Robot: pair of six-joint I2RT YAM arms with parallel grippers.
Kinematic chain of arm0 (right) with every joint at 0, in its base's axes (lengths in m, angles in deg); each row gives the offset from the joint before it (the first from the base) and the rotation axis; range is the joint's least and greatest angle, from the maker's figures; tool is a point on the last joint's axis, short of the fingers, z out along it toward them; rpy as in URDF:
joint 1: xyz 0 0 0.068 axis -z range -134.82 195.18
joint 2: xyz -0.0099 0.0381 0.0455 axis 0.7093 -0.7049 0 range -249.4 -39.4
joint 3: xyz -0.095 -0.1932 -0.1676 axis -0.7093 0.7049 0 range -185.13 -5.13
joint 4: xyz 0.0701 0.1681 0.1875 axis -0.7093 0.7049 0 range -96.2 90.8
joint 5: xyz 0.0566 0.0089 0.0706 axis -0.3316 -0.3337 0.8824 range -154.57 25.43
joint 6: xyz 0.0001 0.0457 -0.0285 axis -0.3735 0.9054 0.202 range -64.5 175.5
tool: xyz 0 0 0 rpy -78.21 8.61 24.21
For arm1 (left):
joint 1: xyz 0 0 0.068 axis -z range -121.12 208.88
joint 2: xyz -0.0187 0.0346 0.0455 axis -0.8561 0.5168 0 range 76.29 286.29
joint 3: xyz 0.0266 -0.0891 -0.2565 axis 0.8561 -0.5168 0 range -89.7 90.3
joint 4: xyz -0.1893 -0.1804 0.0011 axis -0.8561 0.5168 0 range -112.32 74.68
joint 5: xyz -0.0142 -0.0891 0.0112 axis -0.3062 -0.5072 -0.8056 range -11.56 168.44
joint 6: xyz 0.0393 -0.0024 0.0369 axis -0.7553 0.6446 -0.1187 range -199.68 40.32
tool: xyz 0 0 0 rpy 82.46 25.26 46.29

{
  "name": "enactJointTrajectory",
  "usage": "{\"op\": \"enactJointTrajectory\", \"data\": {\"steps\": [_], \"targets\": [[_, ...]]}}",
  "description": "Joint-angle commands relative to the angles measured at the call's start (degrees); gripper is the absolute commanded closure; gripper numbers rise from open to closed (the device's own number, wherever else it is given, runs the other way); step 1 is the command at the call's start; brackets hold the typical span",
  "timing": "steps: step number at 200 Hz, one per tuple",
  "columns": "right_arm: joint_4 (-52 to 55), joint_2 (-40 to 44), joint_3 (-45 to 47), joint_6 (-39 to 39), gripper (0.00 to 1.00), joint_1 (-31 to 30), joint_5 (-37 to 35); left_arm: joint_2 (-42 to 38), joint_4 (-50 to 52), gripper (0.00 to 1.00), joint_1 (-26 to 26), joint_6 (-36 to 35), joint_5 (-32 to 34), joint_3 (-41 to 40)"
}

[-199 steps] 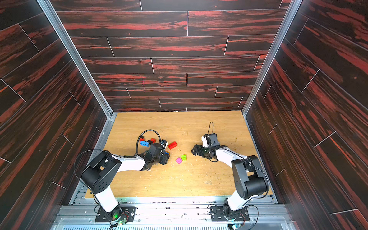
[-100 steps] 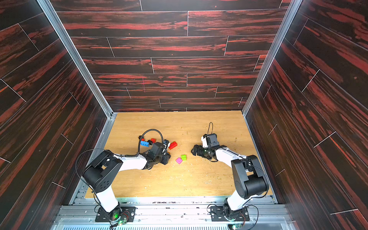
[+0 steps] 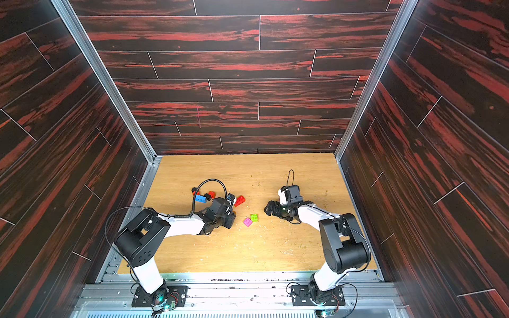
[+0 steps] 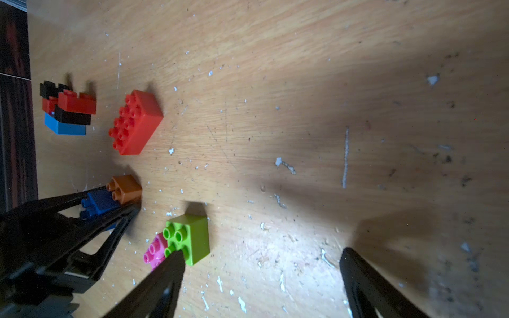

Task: Assemble the letter v with lego
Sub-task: Pick up the lego brick from the center of the board.

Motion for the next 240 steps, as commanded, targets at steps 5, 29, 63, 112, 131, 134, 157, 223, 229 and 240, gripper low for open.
{"op": "enactJointTrajectory", "data": {"steps": [5,29,63,112,131,134,157,223,229,240], "targets": [[0.7,-0.8,0.1,-0.5,0.09,-0.3,0.4,3.2,12.1,0.63,0.6,1.3,-1.8,-2.7],[0.7,-0.9,0.1,-0.6,0.09,-0.3,0.3,3.2,12.3,0.71,0.6,1.5,-2.0,-2.7],[1.2,-0.6,-0.3,-0.8,0.09,-0.5,0.2,1.3,13.7,0.84,0.4,1.0,-2.8,-1.3],[0.4,0.7,-1.0,-3.1,0.08,-2.9,0.3,-4.9,22.5,0.88,-3.0,-3.0,-6.8,8.2],[0.7,0.5,-1.9,-3.4,0.08,-4.6,-1.2,-4.9,26.9,0.88,-4.3,-6.0,-7.4,13.0],[0.8,0.5,-2.0,-3.4,0.08,-4.9,-1.5,-4.7,27.6,0.88,-4.5,-6.6,-7.3,13.8],[0.7,0.0,-2.9,-2.9,0.08,-6.6,-2.1,-3.5,30.6,0.89,-6.3,-8.8,-8.0,18.4],[1.5,-1.6,-4.5,-2.5,0.05,-11.4,-5.6,3.7,31.7,0.92,-8.6,-13.0,-10.2,24.2],[1.5,-1.8,-4.7,-2.5,0.05,-11.7,-5.9,4.0,31.5,0.92,-8.7,-13.1,-10.3,24.6],[1.5,-2.1,-4.9,-2.5,0.05,-11.9,-6.0,4.6,31.4,0.92,-8.8,-13.2,-10.3,25.5]]}}
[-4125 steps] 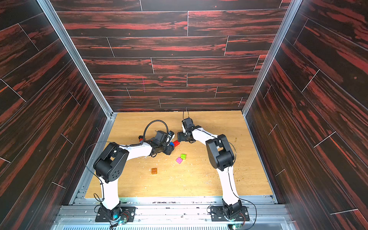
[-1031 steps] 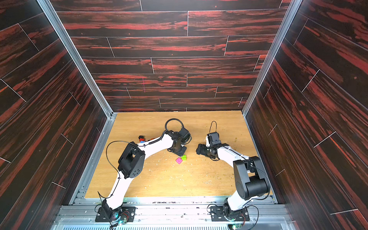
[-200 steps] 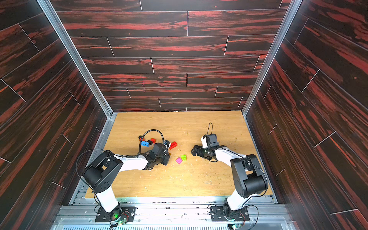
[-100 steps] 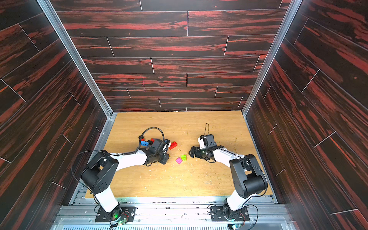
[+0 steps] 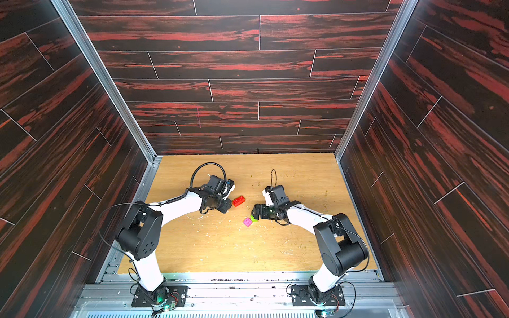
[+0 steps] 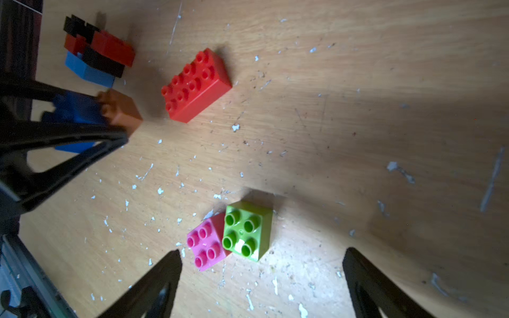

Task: Assemble the letter v with lego
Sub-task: Pick up the lego brick from the center of the board, then assemble the lego brick with the lego brick.

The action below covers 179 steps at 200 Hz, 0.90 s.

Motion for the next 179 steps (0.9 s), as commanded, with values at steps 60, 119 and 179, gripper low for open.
{"op": "enactJointTrajectory", "data": {"steps": [60,119,179], "targets": [[1.1,-3.8,-2.1,-0.1,0.05,-1.8,-2.1,0.8,-2.5,0.92,-0.7,-1.0,-2.7,2.9],[0.7,-4.2,-2.0,0.0,0.05,-1.9,-2.3,1.7,-5.5,0.92,-0.8,-1.4,-3.4,2.8],[1.1,-4.2,-1.8,-0.2,0.05,-1.9,-2.4,5.7,-4.9,0.91,-0.8,-1.4,-4.1,4.0]]}}
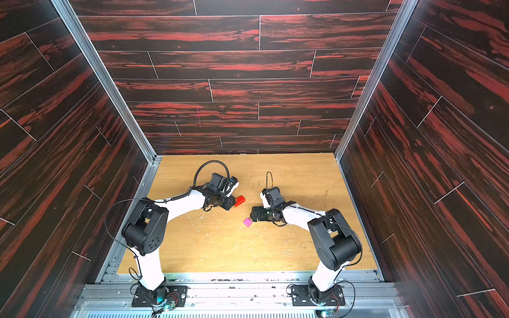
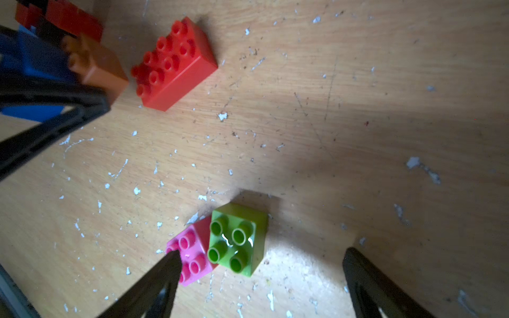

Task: Assemble the letter v with lego
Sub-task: Assemble the lego brick with the lego brick.

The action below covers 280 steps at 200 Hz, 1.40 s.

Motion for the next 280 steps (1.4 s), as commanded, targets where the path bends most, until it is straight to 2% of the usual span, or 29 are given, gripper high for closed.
{"op": "enactJointTrajectory", "data": {"steps": [1,59,111,152,210,280], "targets": [[0.9,-0.7,-1.0,-0.3,0.05,-0.5,-0.4,1.7,0.0,0.91,-0.4,-0.6,-1.0,1.2],[1.2,0.1,-1.2,-0.1,0.05,-0.5,0.1,0.7,1.1,0.91,-0.3,0.6,-0.6,-1.2],[1.2,0.3,-1.4,-0.1,0.05,-0.5,0.5,-1.4,1.2,0.91,-0.1,3.2,1.8,-6.8],[1.6,0.7,-1.6,-0.2,0.05,-0.4,0.5,0.1,3.5,0.92,-0.1,3.1,2.2,-6.2],[1.5,0.9,-1.6,0.1,0.05,-0.5,0.9,3.4,7.4,0.92,2.8,9.3,8.7,-4.3],[2.1,1.3,-2.0,0.1,0.05,-0.5,1.6,4.3,1.4,0.94,6.4,17.8,9.9,-10.9]]}}
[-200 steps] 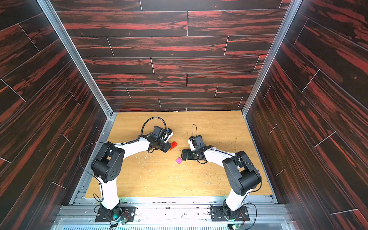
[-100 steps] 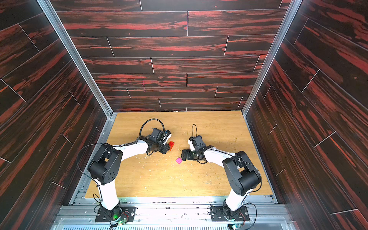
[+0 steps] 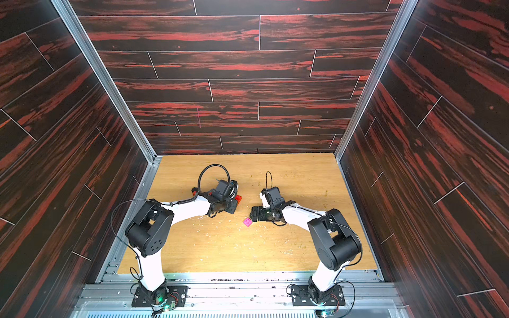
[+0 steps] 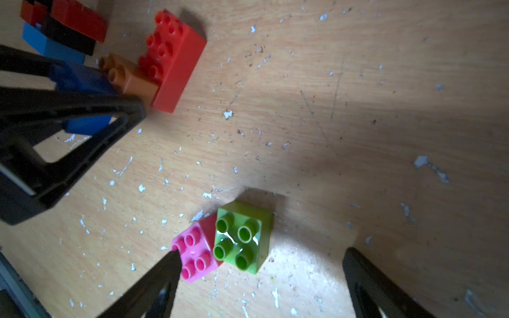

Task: Assemble the letter v with lego
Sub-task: Assemble the lego brick with the lego brick.

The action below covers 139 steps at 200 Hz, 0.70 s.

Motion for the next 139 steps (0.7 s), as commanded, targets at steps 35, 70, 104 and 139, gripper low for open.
{"op": "enactJointTrajectory", "data": {"steps": [35,70,104,139], "targets": [[1.5,1.8,-1.3,-0.1,0.05,-0.3,0.8,5.0,7.3,0.94,1.0,5.3,-1.8,-7.4],[1.6,1.7,-1.6,-0.2,0.05,-0.3,0.5,3.9,8.8,0.94,1.1,6.5,-1.9,-8.4],[1.6,1.5,-1.8,0.0,0.05,-0.3,0.6,3.6,14.1,0.94,1.0,5.6,-1.9,-6.1],[1.9,1.7,-2.2,-0.1,0.05,-0.3,0.6,3.9,19.4,0.94,0.8,3.5,-2.6,-3.4]]}}
